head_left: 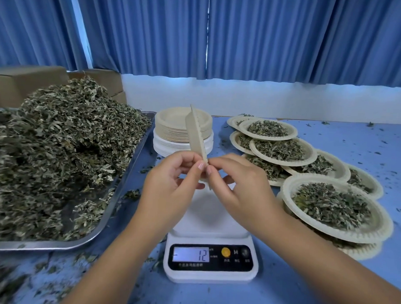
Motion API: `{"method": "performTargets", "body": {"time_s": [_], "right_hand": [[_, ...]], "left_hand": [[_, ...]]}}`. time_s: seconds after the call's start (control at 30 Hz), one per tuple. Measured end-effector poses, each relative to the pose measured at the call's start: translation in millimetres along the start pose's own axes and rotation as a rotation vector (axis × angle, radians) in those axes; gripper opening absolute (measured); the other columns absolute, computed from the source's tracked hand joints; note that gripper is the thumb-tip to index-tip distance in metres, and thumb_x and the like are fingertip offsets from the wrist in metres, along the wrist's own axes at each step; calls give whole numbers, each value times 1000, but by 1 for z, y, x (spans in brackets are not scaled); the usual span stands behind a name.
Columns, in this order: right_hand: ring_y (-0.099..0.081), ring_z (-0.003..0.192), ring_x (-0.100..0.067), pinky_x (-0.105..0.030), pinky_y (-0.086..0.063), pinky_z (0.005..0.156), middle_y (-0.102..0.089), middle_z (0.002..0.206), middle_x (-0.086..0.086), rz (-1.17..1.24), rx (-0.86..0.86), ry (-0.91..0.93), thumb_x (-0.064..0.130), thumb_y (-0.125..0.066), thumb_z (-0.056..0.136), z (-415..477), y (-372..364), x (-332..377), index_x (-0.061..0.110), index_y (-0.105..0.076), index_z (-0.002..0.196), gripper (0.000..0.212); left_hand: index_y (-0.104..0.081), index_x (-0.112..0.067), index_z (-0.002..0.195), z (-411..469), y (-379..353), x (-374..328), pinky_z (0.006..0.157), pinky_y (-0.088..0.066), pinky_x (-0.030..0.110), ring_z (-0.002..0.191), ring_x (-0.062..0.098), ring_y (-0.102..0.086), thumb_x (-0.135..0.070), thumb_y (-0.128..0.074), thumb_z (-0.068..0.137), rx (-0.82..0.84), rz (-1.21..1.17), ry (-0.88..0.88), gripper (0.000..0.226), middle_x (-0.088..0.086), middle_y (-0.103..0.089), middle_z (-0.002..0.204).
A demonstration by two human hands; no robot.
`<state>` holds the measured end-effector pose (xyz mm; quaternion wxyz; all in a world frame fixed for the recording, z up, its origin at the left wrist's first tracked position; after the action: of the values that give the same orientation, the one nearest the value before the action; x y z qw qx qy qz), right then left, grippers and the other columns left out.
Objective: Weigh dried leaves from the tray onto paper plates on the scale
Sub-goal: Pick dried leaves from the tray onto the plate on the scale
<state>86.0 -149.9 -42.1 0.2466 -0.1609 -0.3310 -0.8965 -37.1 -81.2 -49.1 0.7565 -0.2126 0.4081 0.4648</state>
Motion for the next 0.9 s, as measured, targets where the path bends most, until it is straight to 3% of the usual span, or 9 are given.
{"method": "performTargets", "body": {"time_s": [0.4, 0.6, 0.7, 0.8, 0.9], "right_hand": [[-58, 78, -9, -32, -53, 65, -65, 81, 6, 42, -44, -71, 22, -54, 90, -1, -2, 2, 12, -73, 92, 21], [-63, 82, -11, -35, -52, 73, -70, 94, 8, 11, 25, -170, 24, -54, 93, -3, -5, 3, 17, -67, 107, 20], [-66, 78, -9, -36, -53, 76, -69, 94, 13, 31, 44, -203, 25, -54, 93, -4, -5, 5, 15, -64, 107, 20], [-65, 77, -2, -29, -52, 74, -62, 86, 22, 45, 38, -211, 22, -54, 94, -5, -4, 7, 14, -63, 106, 17], [-61, 73, 8, -13, -48, 67, -62, 84, 23, 68, 0, -206, 18, -55, 92, -4, -1, 6, 14, -62, 103, 13]], "left_hand": [[-67, -22, 89, -1, 1, 0, 66, -55, 22, 84, 14, -69, -11, -57, 93, 23, -39, 23, 15, 0, -71, 86], [-67, -26, 86, -3, -3, 2, 67, -55, 21, 81, 11, -67, -16, -58, 89, 20, 41, -23, 14, -6, -69, 84], [-66, -28, 86, -3, -3, 3, 69, -57, 28, 81, 11, -67, -22, -58, 87, 0, 107, -41, 10, -8, -69, 85], [-65, -30, 84, -3, -2, 2, 71, -58, 37, 81, 11, -67, -25, -58, 86, -19, 155, -58, 9, -10, -68, 84], [-61, -32, 83, -3, 1, 0, 70, -58, 37, 78, 9, -65, -31, -56, 85, -67, 181, -89, 6, -11, -67, 81]]}}
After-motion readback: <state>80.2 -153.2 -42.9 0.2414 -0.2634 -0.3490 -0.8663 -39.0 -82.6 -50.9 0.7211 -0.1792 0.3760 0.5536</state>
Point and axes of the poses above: each hand's wrist, its own z-axis towards the middle knuckle, its own y-axis out of the back of the hand, x = y × z, the point moved 2 cm from there along z, towards the middle knuckle
